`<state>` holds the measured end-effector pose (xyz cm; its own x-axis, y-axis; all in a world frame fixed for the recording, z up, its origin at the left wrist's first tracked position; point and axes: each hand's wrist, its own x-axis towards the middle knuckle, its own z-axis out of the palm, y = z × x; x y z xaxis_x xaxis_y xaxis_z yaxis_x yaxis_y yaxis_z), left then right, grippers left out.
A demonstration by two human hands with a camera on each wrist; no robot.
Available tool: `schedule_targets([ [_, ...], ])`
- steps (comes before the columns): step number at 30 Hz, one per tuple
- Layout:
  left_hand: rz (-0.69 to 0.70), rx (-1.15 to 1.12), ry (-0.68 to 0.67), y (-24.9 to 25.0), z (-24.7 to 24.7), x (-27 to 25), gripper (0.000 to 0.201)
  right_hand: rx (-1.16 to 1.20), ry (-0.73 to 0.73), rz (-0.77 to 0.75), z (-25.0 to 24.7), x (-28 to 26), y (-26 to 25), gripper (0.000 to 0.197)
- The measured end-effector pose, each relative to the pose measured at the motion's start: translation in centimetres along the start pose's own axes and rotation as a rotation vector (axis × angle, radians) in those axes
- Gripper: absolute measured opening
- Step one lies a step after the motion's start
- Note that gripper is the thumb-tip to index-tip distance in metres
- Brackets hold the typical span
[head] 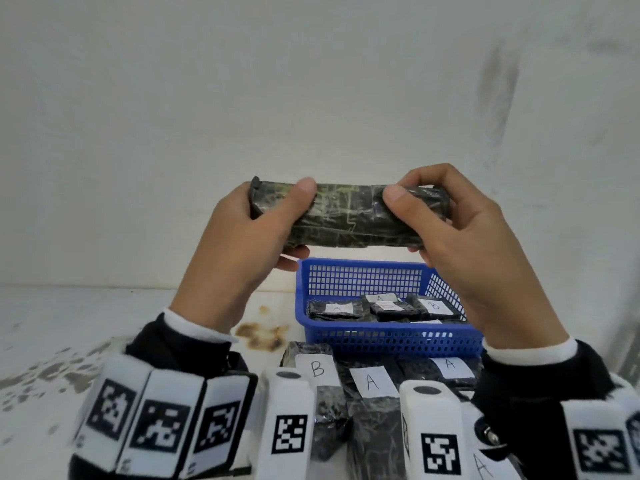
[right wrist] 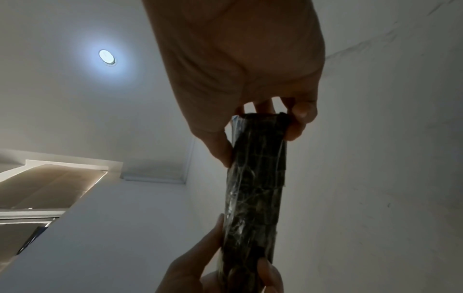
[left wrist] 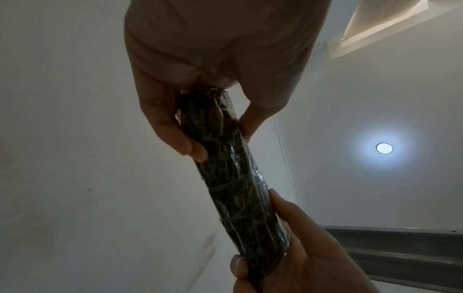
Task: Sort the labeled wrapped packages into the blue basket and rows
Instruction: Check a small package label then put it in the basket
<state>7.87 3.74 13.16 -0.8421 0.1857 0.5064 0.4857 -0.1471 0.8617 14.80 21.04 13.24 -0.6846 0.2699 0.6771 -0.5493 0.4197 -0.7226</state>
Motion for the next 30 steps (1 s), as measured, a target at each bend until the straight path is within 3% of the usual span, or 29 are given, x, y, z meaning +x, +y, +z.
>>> schedule_targets([
  [9,0.040,0.104,0.044,-0.1,1.0,-0.5,0.044,-0.094,0.076,-0.064,0.8,-0.3,0.0,0.037],
  [13,-0.020,0.188,-0.028,-0.3,0.7,-0.5,0.043,-0.122,0.062,-0.107,0.3,-0.4,-0.3,0.039],
  [17,-0.056,-0.017,-0.035,-0.3,0.4,0.0,0.022,0.012,0.103,-0.092,-0.4,-0.1,0.0,0.064],
  [20,-0.018,-0.162,-0.032,-0.1,0.3,0.3,0.020,0.048,0.086,-0.011,-0.2,0.1,-0.1,0.068],
  [30,0.034,-0.127,0.002,-0.2,-0.7,0.6,0.030,0.233,0.083,0.017,-0.6,0.6,0.1,0.032],
])
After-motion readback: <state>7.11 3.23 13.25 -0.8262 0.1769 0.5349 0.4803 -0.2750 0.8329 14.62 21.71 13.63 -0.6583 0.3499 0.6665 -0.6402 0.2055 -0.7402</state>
